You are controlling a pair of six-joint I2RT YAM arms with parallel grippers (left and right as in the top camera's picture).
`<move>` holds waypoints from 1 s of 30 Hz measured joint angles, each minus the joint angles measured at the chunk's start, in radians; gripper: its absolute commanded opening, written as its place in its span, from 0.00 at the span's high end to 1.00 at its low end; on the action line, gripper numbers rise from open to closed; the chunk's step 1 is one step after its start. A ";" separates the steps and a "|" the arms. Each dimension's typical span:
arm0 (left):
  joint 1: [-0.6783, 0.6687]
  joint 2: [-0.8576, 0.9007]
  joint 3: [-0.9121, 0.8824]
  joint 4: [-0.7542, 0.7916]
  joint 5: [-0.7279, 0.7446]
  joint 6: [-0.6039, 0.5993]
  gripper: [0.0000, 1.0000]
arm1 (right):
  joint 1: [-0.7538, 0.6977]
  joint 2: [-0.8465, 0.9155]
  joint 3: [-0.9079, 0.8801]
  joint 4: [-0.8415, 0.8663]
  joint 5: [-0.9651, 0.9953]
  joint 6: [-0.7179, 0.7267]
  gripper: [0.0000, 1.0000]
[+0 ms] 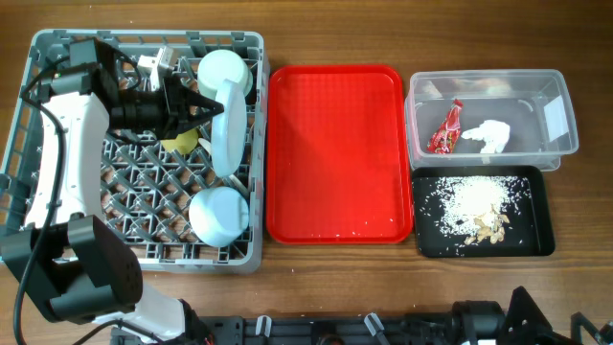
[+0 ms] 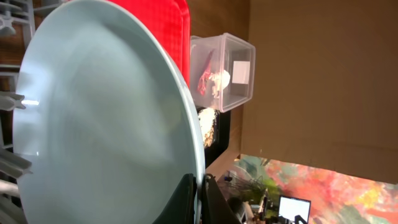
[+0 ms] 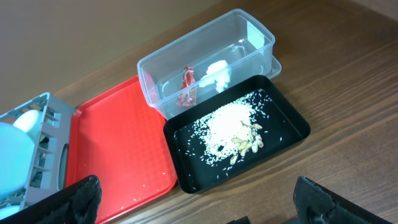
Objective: Sort waste into correct bins and load items into the dishwasher rack
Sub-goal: 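Carry the plate with the left gripper and stand it upright in the rack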
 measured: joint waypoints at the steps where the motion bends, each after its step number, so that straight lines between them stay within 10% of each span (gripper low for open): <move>1: 0.000 0.000 -0.009 0.017 -0.004 0.001 0.96 | 0.000 0.000 0.000 0.000 0.000 0.000 0.00; 14: -0.006 0.000 -0.040 0.144 -0.101 -0.089 0.95 | 0.000 0.000 0.000 0.000 0.000 0.000 0.00; 20: -0.023 -0.007 -0.119 0.187 -0.159 -0.115 0.45 | 0.000 0.000 0.000 0.000 0.000 0.000 0.00; 21: -0.021 -0.006 -0.129 0.192 -0.168 -0.139 0.00 | 0.000 0.000 0.000 0.000 0.000 0.000 0.00; 30: 0.107 -0.055 -0.024 0.184 -0.240 -0.269 0.00 | 0.000 0.000 0.000 0.000 0.000 0.000 0.00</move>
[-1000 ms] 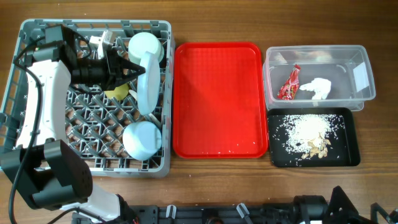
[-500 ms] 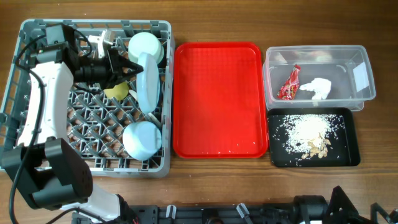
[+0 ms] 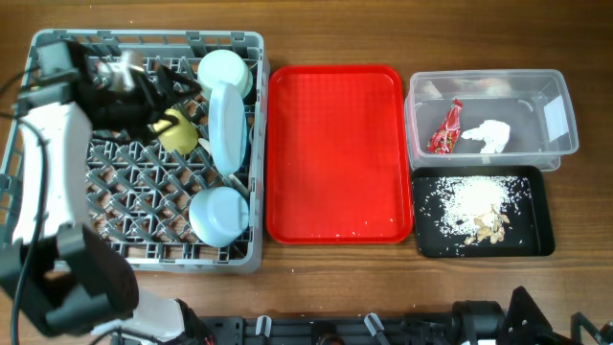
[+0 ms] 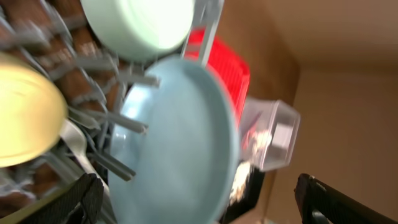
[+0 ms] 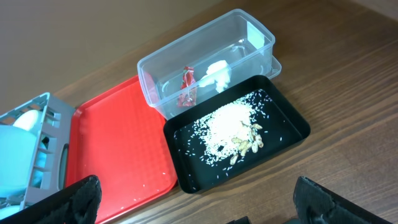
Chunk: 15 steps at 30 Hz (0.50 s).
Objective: Sort waste into correct bins and load items into the dishwasher rack
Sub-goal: 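Carry the plate with the left gripper and stand it upright in the rack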
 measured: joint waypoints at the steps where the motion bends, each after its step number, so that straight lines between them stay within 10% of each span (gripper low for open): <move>1: 0.021 -0.035 0.017 0.000 -0.004 -0.005 0.00 | 0.000 0.000 0.000 0.000 0.000 0.000 0.00; 15: -0.009 -0.267 0.043 -0.140 -0.108 -0.022 0.00 | 0.000 0.000 0.000 0.000 0.000 0.000 0.00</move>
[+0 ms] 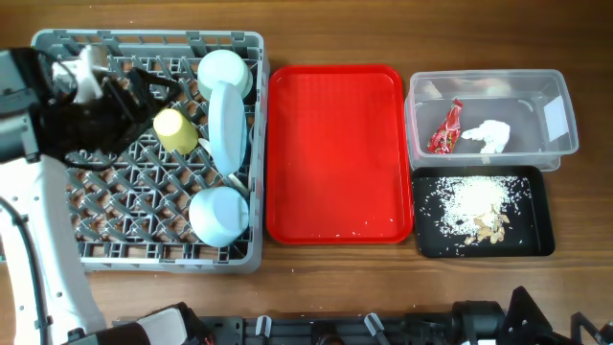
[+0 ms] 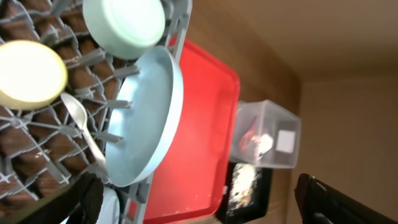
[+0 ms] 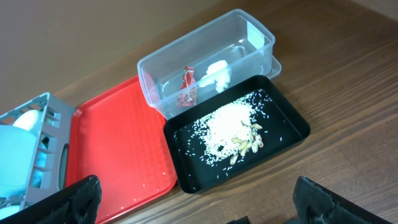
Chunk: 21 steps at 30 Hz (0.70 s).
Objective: Sort waste into correct bins and load items into the dishwasher rack
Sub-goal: 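Carry the plate with the left gripper and stand it upright in the rack, then open the left gripper and withdraw it from the plate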
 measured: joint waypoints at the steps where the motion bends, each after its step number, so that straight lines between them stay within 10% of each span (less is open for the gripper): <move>1: -0.019 0.004 0.000 0.000 -0.018 0.000 0.00 | 0.000 0.000 0.000 0.000 0.000 0.000 0.00; 21: -0.307 0.181 0.000 0.065 -0.212 -0.008 0.00 | 0.000 0.000 0.000 0.000 0.000 0.000 0.00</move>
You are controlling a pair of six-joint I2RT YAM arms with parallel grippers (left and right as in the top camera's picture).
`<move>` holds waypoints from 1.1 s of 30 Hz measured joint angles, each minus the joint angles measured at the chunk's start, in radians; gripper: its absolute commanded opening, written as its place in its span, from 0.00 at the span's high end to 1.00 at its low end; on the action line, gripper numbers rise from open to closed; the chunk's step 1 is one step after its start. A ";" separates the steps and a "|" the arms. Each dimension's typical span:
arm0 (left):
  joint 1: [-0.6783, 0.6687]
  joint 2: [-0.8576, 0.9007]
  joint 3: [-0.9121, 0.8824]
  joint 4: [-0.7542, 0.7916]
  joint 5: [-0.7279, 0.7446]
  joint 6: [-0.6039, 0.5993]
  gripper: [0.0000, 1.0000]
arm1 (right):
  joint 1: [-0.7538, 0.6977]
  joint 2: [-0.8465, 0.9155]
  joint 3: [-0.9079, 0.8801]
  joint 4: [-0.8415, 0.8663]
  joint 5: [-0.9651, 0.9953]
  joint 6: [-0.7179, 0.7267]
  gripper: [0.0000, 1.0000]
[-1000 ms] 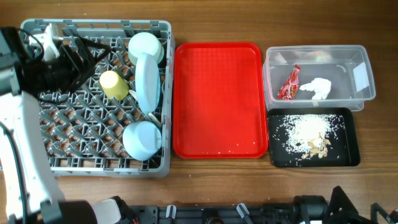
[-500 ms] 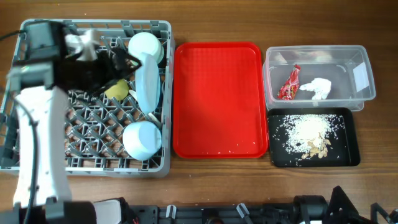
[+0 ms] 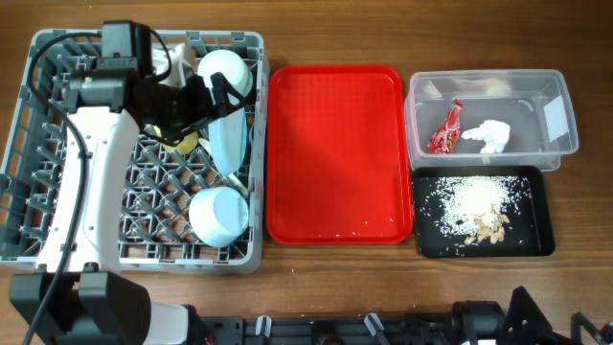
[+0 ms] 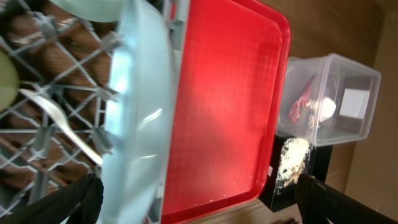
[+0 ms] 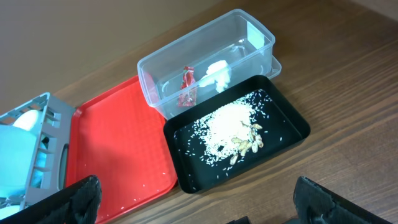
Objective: Sort waste into correct bins and load items into the dishwasher rack
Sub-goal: 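Open the left gripper and withdraw it from the plate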
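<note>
The grey dishwasher rack point(image 3: 57, 240) holds a pale blue plate point(image 3: 228, 129) standing on edge, two pale cups point(image 3: 218, 213), a yellow cup point(image 3: 182, 142) partly hidden by my arm, and a white spoon point(image 4: 62, 118). My left gripper point(image 3: 213, 96) hovers open over the rack's right side, just above the plate point(image 4: 140, 118), with nothing between its fingers. The right gripper point(image 5: 199, 208) is open above the table's near edge, holding nothing. The red tray point(image 3: 335, 153) carries only a few rice grains.
A clear bin point(image 3: 488, 110) at the back right holds a red wrapper and a white tissue. In front of it a black tray point(image 3: 484, 211) holds rice and nuts. Wooden table surrounds everything.
My left gripper was over the rack's left part; now it is lower and further right, above the plate. It stays open. The right arm has not moved.
My left gripper was shut on the plate's rim as it stood in the rack. Then it was open and clear of the plate, which stayed upright. It stood back to the left, and now hovers open over the plate.
</note>
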 measured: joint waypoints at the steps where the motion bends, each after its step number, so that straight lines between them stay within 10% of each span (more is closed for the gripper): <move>1: -0.013 0.000 0.000 0.003 0.000 0.000 0.00 | 0.000 0.000 0.000 0.000 0.000 0.000 0.00; 11: -0.053 0.000 0.000 0.028 -0.306 -0.068 0.00 | 0.000 0.000 0.000 0.000 0.000 0.000 0.00; 23: 0.068 -0.023 0.000 0.018 -0.269 -0.090 0.00 | 0.000 0.000 0.000 0.000 0.000 0.000 0.00; 33: 0.276 -0.383 0.011 -0.033 -0.209 -0.202 0.00 | 0.000 0.000 0.000 0.000 0.000 0.000 0.00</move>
